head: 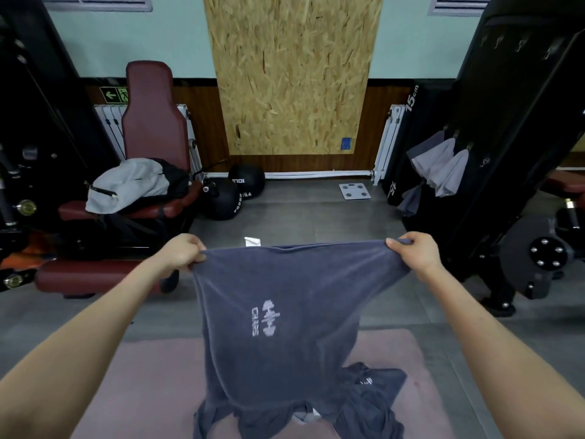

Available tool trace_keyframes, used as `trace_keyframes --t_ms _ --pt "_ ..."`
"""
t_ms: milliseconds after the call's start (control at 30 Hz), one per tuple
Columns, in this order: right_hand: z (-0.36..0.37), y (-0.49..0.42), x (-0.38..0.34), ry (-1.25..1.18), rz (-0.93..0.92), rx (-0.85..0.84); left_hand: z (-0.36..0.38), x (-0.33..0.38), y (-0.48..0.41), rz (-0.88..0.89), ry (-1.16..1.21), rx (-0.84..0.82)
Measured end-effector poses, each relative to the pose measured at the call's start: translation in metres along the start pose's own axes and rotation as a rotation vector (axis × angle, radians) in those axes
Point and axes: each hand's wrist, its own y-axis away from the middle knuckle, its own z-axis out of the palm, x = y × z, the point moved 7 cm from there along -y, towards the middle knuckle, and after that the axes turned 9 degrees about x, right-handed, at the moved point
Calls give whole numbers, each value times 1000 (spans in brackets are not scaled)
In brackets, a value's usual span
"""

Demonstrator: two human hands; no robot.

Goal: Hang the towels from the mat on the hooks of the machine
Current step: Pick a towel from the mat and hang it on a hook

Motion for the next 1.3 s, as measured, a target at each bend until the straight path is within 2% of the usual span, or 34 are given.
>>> trace_keyframes --t_ms 100,167,233,367,467,533,600,667,733,800,867,933,1100,1300 --pt "8 6 -1 99 83 35 19 5 11 -107 198 -52" --pt "17 10 -6 91 157 -1 31 14 18 -160 332 -91" --pt "27 17 -13 -37 256 -52 35 26 21 -144 440 -91" --pt "52 43 -32 -475 491 -198 43 56 32 -38 509 -127" --pt "61 57 -41 -585 563 -272 51 73 43 23 489 -165" --pt "60 56 -36 -584 624 -314 49 73 44 -28 463 -139" --pt "54 60 -34 -547 657 -495 42 68 47 -141 433 -179" --pt "45 67 -33 -397 590 -748 34 65 53 -207 419 -304" --pt "37 64 -30 -368 526 -835 21 61 53 -240 483 -347" --pt "41 55 -25 -532 625 -697 13 46 37 -312 515 -245" --pt "49 46 -8 -680 791 -420 16 22 23 -392 491 -113" --pt "56 46 10 -657 834 -280 24 -5 12 -446 498 -25" --pt "64 63 45 -557 860 -297 36 -53 14 -531 409 5" --pt "80 85 37 -495 902 -334 48 -53 35 -545 451 -18"
